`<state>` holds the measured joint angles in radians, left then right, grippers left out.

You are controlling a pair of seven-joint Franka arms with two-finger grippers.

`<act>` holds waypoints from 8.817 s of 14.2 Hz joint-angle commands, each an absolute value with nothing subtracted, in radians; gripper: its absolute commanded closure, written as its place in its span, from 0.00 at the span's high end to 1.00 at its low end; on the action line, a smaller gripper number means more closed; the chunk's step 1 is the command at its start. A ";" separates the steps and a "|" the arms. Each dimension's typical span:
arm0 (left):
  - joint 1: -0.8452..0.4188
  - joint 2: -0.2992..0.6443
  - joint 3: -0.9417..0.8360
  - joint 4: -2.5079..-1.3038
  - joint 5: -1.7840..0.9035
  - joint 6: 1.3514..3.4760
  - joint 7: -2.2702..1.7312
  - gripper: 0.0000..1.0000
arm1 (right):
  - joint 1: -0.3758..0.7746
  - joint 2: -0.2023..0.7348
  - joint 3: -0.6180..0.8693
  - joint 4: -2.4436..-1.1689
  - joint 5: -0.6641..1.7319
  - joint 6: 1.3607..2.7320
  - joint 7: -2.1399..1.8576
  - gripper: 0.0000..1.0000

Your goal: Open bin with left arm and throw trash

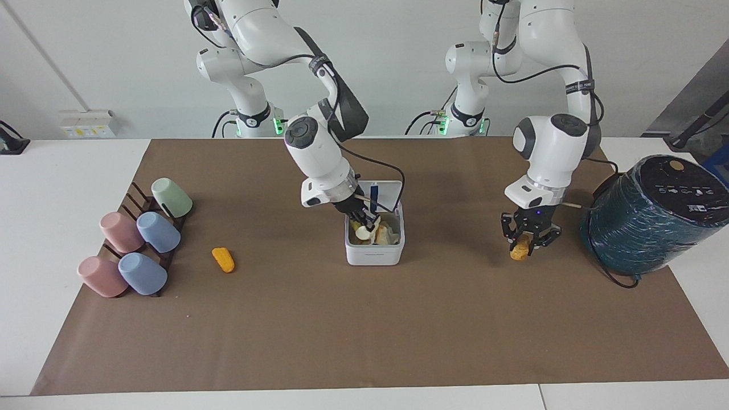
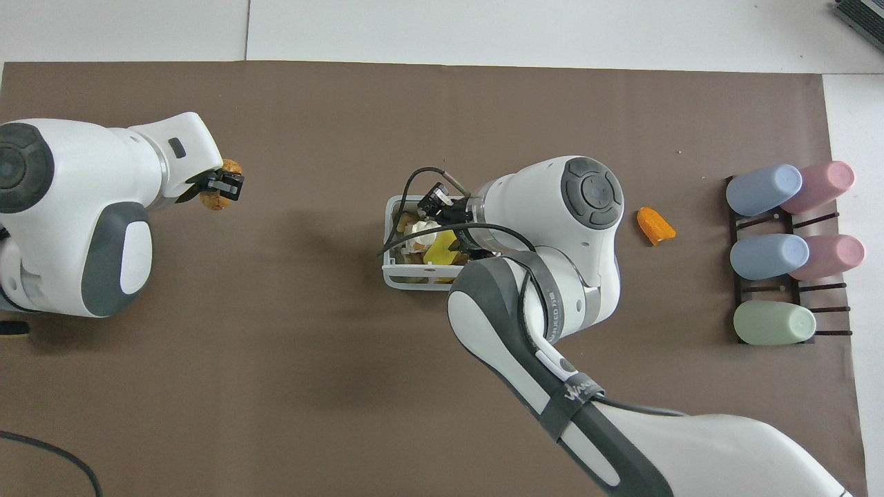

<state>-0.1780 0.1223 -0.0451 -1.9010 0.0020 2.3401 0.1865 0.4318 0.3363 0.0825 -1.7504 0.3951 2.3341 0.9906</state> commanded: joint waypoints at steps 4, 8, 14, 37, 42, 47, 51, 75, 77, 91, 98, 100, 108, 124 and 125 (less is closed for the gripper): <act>-0.310 0.175 -0.034 -1.792 -0.018 2.321 -0.007 0.00 | 0.425 0.265 0.078 -1.744 0.414 2.270 0.992 1.00; -0.399 0.175 -0.034 -1.792 -0.061 2.348 -0.115 0.00 | 0.373 0.249 0.066 -1.732 0.310 2.217 0.875 1.00; -0.549 0.187 -0.034 -1.805 -0.087 2.427 -0.195 0.00 | 0.123 0.209 0.066 -1.753 0.200 2.129 0.271 1.00; -0.233 -0.061 -0.012 -1.816 -0.048 1.929 -0.121 1.00 | -0.081 0.295 0.067 -2.079 0.044 2.510 -0.636 0.00; -0.160 -0.042 -0.012 -1.645 0.000 1.734 -0.081 1.00 | 0.032 0.213 0.080 -1.892 0.055 2.170 -0.236 0.00; -0.147 0.064 -0.009 -1.407 -0.006 1.522 -0.063 1.00 | 0.213 0.233 0.084 -1.704 0.128 2.035 0.255 0.00; -0.121 0.025 -0.011 -1.460 -0.015 1.514 -0.066 1.00 | 0.296 0.259 0.086 -1.694 0.316 2.141 0.594 0.00; -0.123 -0.023 -0.012 -1.537 -0.014 1.503 -0.074 1.00 | 0.457 0.434 0.086 -1.701 0.416 2.330 0.917 0.06; -0.126 -0.023 -0.012 -1.537 -0.014 1.508 -0.074 1.00 | 0.459 0.434 0.086 -1.700 0.416 2.332 0.919 0.12; -0.129 -0.021 -0.014 -1.536 -0.014 1.516 -0.064 1.00 | 0.437 0.304 0.078 -1.692 0.400 2.200 0.907 1.00; -0.129 -0.021 -0.014 -1.536 -0.014 1.522 -0.064 1.00 | 0.296 0.224 0.072 -1.628 0.223 2.079 0.724 1.00; -0.129 -0.020 -0.014 -1.536 -0.014 1.548 -0.064 1.00 | 0.250 0.196 0.075 -1.626 0.065 2.053 0.620 1.00; -0.123 -0.017 -0.014 -1.539 -0.011 1.597 -0.064 1.00 | 0.035 0.022 0.069 -1.623 0.000 1.812 0.200 1.00; -0.106 -0.028 -0.006 -1.529 -0.002 1.531 -0.064 1.00 | 0.078 -0.081 -0.097 -1.648 -0.015 1.574 0.099 1.00; -0.106 -0.028 -0.006 -1.528 0.006 1.529 -0.064 1.00 | 0.078 -0.075 -0.104 -1.626 -0.014 1.548 0.118 1.00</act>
